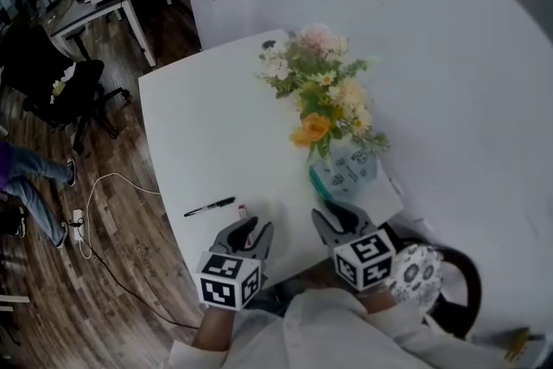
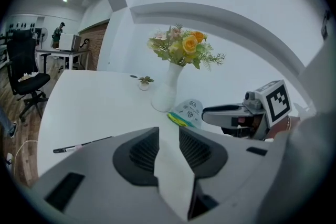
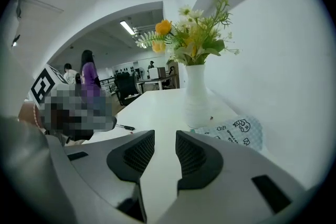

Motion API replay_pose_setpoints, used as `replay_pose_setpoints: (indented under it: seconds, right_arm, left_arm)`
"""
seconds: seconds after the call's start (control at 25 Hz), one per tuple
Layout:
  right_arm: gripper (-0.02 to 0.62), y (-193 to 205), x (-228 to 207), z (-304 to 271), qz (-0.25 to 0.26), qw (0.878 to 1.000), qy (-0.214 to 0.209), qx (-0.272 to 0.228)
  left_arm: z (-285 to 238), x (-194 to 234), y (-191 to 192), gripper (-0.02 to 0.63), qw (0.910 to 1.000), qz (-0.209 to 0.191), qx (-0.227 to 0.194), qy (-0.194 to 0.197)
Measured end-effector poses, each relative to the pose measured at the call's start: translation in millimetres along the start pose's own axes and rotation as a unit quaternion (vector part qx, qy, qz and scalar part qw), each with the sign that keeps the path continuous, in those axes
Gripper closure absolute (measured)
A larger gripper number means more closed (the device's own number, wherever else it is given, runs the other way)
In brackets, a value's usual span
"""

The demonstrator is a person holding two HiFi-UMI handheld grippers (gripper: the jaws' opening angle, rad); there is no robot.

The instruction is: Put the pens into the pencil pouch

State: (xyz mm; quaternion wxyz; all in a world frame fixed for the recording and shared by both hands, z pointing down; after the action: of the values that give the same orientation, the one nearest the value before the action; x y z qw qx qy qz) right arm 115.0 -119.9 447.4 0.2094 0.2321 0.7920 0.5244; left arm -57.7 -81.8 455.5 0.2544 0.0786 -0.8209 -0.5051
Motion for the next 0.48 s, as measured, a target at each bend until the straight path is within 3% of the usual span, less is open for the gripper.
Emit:
replay_pose_setpoints:
  seconds: [0.48]
  right_arm:
    - [0.476, 26, -20, -8, 0.051, 0.996, 0.055, 0.038]
  left_arm:
    - [-16, -3, 11, 0.489, 0.9988, -0.005, 0.029, 0.039]
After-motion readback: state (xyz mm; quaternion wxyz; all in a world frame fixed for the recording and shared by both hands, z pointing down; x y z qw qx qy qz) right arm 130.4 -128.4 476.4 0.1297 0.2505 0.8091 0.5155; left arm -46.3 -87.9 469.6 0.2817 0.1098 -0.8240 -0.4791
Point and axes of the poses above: the fingertips, and each gripper's own axes: z backward along the fingers, x to its left, y out of its underside, the point moved 5 cm from there along z, backward along the fingers, and after that the axes turned 12 degrees about -x, right-handed, at the moved point
